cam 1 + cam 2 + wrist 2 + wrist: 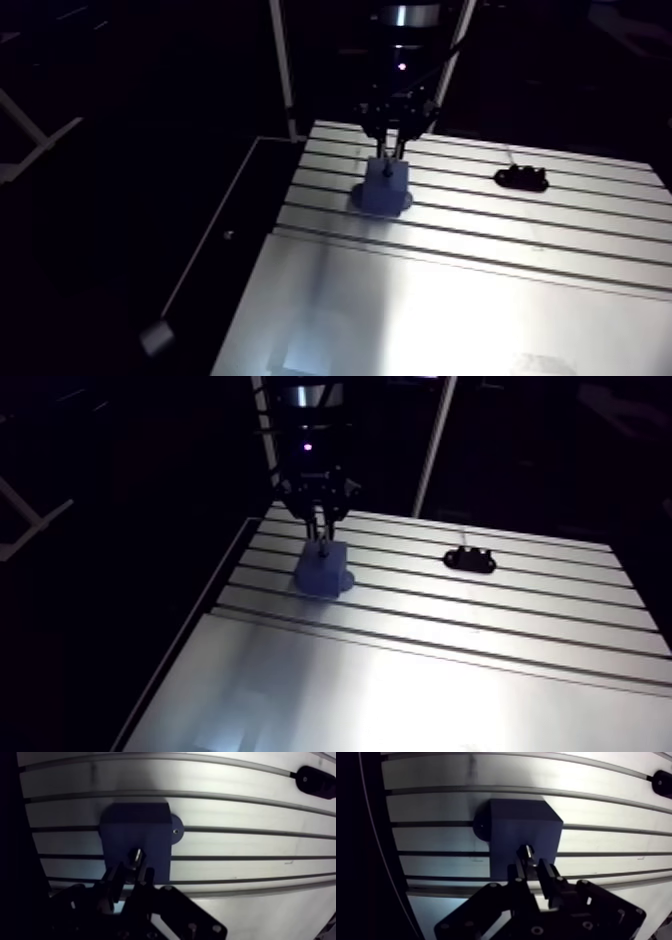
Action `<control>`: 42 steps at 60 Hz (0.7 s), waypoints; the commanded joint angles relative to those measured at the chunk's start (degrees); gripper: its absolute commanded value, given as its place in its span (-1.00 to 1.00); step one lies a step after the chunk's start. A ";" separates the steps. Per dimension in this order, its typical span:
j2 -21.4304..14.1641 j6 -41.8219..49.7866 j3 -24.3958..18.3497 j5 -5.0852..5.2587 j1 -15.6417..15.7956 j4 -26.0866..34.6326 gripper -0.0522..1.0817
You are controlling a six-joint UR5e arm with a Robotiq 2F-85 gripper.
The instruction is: Pick up the M10 bolt and insert it into the hex recess until seated.
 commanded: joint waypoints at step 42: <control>0.26 0.00 0.20 0.06 0.17 -0.09 0.42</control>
